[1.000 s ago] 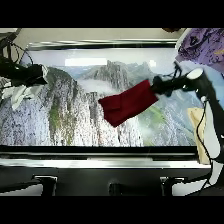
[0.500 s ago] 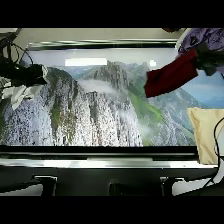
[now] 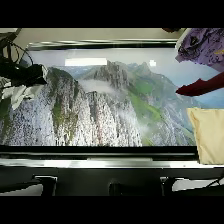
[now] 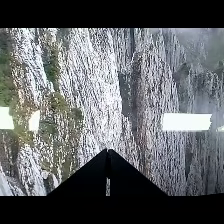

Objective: Fold the clothes and pants, and hang the long-sleeved shirts on hangers.

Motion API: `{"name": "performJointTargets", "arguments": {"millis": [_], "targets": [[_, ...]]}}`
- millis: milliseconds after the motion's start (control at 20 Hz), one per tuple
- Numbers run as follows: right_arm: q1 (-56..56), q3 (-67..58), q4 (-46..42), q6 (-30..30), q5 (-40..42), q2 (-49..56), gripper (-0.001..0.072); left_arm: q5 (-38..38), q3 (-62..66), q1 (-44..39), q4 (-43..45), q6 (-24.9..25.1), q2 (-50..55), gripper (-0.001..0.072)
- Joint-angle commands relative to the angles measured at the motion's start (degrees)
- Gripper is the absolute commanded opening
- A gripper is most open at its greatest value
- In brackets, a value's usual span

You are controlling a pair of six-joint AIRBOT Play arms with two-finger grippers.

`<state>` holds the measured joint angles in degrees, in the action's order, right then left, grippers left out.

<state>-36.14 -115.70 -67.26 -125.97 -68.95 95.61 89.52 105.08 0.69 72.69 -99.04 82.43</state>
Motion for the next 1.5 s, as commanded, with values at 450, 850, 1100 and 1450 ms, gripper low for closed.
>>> {"name": "performJointTargets", "arguments": {"millis": [450, 850, 1100, 1450], "targets": [[-3.9, -0.1, -23.2, -6.9, -28.5, -2.9, 0.0024, 0.0, 0.0, 0.1, 0.0, 0.0, 0.0, 0.0020], [-3.9, 6.5, -36.2, -1.0, -35.5, -4.3, 0.0025, 0.1, 0.0, 0.1, 0.0, 0.0, 0.0, 0.0020], [-4.0, 29.5, -40.8, -3.5, -28.2, -13.6, 0.0025, 0.1, 0.0, 0.1, 0.0, 0.0, 0.0, 0.0020], [-3.9, 43.0, -44.1, -6.5, -23.4, -17.9, 0.0026, 0.1, 0.0, 0.1, 0.0, 0.0, 0.0, 0.0020]]}}
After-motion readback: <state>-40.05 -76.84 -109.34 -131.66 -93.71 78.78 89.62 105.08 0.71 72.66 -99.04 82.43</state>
